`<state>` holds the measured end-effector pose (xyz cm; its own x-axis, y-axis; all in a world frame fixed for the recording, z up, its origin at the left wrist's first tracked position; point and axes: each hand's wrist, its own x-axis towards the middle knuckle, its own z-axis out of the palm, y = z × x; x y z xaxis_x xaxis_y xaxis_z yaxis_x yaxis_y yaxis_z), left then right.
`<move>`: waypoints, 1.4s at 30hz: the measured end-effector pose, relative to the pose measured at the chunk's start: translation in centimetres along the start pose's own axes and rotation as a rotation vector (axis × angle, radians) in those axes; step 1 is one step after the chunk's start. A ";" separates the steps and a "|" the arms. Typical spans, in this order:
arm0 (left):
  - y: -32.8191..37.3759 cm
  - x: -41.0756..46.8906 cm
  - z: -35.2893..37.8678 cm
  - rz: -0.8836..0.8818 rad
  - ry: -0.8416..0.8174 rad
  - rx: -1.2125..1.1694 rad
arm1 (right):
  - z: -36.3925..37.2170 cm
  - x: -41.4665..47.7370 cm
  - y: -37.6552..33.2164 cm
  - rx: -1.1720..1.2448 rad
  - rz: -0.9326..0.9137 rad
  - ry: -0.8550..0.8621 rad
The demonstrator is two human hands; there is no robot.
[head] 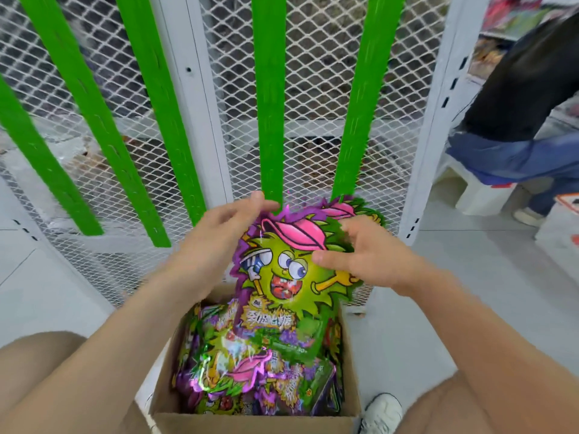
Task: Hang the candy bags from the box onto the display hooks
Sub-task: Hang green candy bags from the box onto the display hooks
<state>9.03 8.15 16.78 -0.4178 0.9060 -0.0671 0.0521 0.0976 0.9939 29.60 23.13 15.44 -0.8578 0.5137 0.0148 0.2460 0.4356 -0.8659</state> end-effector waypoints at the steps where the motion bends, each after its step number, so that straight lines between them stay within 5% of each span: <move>1: 0.5 0.0 0.4 0.052 0.023 0.046 | -0.2 0.0 0.1 0.026 0.034 -0.018; 8: 0.7 2.2 2.8 0.027 0.141 0.068 | -2.1 0.0 -1.0 0.206 0.057 0.228; 16: 0.2 4.4 6.1 0.092 0.159 0.133 | -5.2 -0.5 -0.1 0.250 0.132 0.070; 21: 0.9 7.0 7.8 0.208 0.120 0.389 | -7.2 0.7 1.8 0.092 0.178 0.114; 25: 1.2 9.9 9.3 0.308 0.070 0.543 | -8.0 2.7 4.2 -0.373 0.097 0.223; 34: 1.5 12.4 10.7 0.249 0.044 0.319 | -8.3 4.8 3.3 -0.261 -0.066 0.607; 42: 2.4 10.8 9.8 0.289 -0.058 0.381 | -7.7 3.5 2.3 -0.290 -0.262 0.658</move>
<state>13.55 22.20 17.61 -0.2861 0.9388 0.1917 0.4923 -0.0277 0.8700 30.60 31.61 17.33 -0.4816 0.6615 0.5748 0.2579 0.7339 -0.6284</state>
